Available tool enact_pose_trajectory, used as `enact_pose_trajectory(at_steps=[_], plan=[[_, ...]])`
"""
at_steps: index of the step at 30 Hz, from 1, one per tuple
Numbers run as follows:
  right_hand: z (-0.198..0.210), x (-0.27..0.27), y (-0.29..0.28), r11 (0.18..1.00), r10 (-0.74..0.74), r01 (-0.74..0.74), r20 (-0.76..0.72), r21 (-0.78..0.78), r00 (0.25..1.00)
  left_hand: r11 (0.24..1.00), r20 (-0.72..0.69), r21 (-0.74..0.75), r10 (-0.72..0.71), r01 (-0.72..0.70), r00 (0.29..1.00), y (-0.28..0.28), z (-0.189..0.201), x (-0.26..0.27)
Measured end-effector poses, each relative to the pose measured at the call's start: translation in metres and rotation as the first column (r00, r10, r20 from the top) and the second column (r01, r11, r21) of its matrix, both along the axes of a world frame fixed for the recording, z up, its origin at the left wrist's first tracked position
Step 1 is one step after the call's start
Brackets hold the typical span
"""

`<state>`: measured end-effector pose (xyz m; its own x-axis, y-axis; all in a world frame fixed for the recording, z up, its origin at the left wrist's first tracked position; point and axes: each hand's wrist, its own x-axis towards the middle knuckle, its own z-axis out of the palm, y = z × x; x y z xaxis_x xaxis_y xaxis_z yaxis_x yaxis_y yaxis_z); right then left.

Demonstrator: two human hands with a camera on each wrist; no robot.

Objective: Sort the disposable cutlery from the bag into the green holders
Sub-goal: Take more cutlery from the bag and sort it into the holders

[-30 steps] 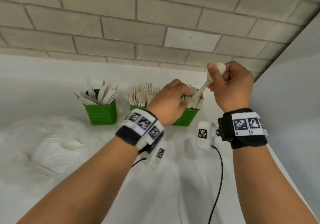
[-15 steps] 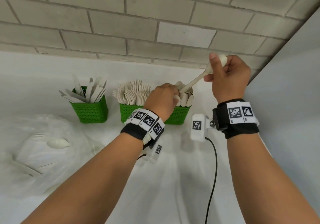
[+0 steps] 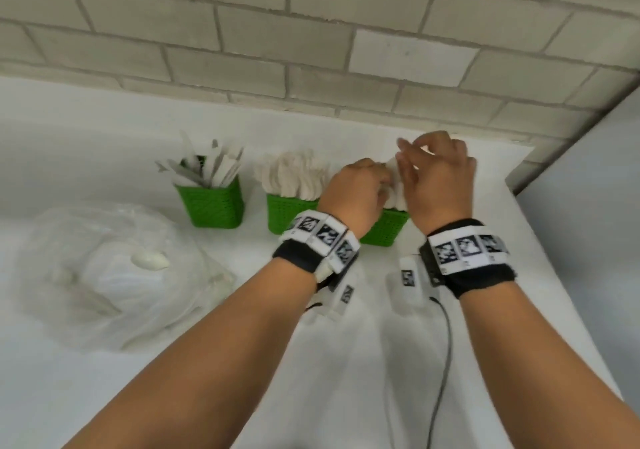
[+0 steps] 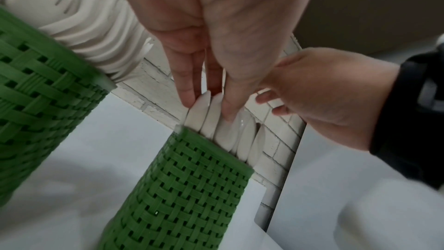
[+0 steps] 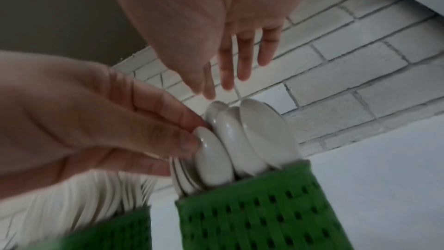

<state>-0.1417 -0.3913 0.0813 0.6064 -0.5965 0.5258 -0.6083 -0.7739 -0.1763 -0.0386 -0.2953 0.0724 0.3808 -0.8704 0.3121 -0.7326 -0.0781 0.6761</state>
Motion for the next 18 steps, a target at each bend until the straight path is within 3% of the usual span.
enact_pose_trajectory(at_steps=[3,5,8,11,13,15,16,17,18], plan=[[-0.006,0.004,0.008,0.993,-0.022,0.039,-0.144,0.113,0.989,0.996,-0.069,-0.076,0.031,-0.036,0.997,0.021,0.005,0.001],[-0.001,0.013,0.022,0.991,-0.018,0.025,-0.052,0.132,0.998,0.975,-0.17,-0.18,0.098,-0.129,0.98,0.049,0.007,0.011],[0.014,0.039,0.068,0.967,0.146,-0.18,0.189,0.179,0.971,0.926,-0.37,-0.227,0.204,-0.302,0.906,0.111,0.012,0.036],[0.019,0.074,0.123,0.842,0.385,-0.473,0.326,0.258,0.863,0.843,-0.253,-0.192,0.452,-0.502,0.856,0.188,0.007,0.08],[0.015,0.099,0.162,0.681,0.508,-0.601,0.32,0.419,0.799,0.708,-0.029,-0.005,0.705,-0.706,0.708,0.238,-0.004,0.114],[0.004,0.127,0.201,0.541,0.629,-0.641,0.245,0.544,0.738,0.449,0.12,0.332,0.852,-0.83,0.509,0.279,-0.017,0.136],[-0.004,0.141,0.218,0.488,0.685,-0.636,0.189,0.598,0.703,0.37,0.118,0.467,0.874,-0.803,0.471,0.293,-0.025,0.141],[-0.014,0.155,0.233,0.457,0.74,-0.61,0.104,0.647,0.664,0.361,0.069,0.56,0.876,-0.745,0.477,0.303,-0.034,0.144],[-0.023,0.169,0.244,0.47,0.781,-0.559,-0.027,0.683,0.623,0.399,0.005,0.619,0.859,-0.676,0.512,0.309,-0.044,0.144]])
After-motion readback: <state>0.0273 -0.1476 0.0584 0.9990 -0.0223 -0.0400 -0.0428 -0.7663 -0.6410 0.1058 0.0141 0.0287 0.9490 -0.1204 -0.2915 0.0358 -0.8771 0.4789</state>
